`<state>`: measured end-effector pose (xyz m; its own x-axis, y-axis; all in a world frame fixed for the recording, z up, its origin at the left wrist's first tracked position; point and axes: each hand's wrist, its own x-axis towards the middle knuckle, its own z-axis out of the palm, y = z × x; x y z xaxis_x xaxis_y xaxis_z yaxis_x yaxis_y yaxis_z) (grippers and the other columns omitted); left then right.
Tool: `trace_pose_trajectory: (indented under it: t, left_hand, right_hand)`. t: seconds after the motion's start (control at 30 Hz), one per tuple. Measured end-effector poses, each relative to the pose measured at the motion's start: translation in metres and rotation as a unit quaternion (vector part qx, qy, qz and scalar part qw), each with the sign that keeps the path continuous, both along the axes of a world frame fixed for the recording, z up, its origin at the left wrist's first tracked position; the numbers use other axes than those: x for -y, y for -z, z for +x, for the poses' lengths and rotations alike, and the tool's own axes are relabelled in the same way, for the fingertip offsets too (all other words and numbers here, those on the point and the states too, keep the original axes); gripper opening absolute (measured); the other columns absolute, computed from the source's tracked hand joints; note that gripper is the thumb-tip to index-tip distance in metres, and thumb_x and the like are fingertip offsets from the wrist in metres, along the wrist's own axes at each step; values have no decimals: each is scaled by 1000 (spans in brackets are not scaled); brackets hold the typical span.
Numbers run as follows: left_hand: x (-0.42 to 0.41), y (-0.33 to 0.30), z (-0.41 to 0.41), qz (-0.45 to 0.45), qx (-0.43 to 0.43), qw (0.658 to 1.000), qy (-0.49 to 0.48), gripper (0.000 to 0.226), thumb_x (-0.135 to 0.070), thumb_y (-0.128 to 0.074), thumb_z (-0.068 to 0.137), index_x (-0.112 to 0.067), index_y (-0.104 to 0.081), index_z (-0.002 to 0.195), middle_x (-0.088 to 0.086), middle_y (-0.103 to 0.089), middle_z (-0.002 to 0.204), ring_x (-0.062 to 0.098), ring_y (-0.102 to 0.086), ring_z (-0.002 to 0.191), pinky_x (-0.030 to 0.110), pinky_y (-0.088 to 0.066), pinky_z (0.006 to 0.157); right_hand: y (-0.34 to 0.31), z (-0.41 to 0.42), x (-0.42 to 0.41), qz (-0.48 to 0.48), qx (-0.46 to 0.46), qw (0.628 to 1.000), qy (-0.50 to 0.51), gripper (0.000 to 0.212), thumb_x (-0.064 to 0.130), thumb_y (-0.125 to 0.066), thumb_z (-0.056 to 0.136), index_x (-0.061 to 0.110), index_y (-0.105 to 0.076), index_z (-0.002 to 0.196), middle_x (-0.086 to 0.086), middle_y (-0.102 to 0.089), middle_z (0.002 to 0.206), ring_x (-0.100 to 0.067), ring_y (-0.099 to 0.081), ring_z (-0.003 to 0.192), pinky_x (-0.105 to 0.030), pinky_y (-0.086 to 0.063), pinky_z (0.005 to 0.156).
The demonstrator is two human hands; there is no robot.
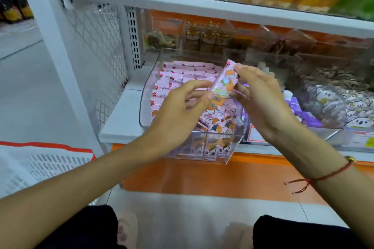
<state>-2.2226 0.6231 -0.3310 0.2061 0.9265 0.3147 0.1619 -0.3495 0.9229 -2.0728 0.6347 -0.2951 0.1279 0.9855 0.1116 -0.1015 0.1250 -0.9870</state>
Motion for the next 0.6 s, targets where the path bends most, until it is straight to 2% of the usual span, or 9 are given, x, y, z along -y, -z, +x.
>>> trace_pose_trajectory:
  t: [0.1,0.23,0.4,0.5,0.53,0.6]
  left_hand:
    - [5,9,7,-15,37,999,-7,21,-24,-52,96,-21,-54,117,-8,-66,96,-9,-63,81,5,-43,70]
    - [11,14,15,-11,61,998,-17,9,-21,-52,97,-18,-50,105,-4,-64,90,-10,-58,67,5,-41,65]
    - [12,12,19,-5,66,998,-14,3,-21,-51,97,-21,-48,97,-4,-65,93,-7,-60,75,9,-45,73]
    - [13,11,20,5,66,998,-15,3,-20,-52,96,-21,-50,97,-9,-65,90,-7,-61,76,8,-45,74]
    - [13,10,19,12,58,998,-16,3,-20,-53,95,-21,-51,98,-10,-64,90,-7,-61,77,9,-45,75]
    - [13,10,17,22,30,999,-16,9,-23,-56,93,-23,-54,102,-12,-63,98,-4,-61,87,14,-47,81]
  right_hand:
    - [5,5,4,10,44,998,-40,13,23,-53,96,19,-64,92,6,-70,86,-3,-64,77,-15,-49,65]
    - [10,12,9,31,53,998,-33,9,18,-55,95,21,-62,92,10,-67,83,-2,-63,76,-20,-50,71]
    - [13,16,13,60,93,994,-24,17,14,-52,96,20,-58,111,21,-69,76,6,-64,77,-17,-54,77]
    - [18,14,13,17,85,995,-52,33,20,-50,97,14,-51,130,11,-70,99,-1,-65,89,-26,-52,91]
    - [19,15,13,12,89,994,-56,33,21,-50,97,17,-51,130,8,-70,104,-4,-65,95,-29,-51,94]
    - [18,15,14,31,79,995,-48,24,20,-54,95,26,-54,118,11,-72,94,-2,-66,94,-27,-51,93]
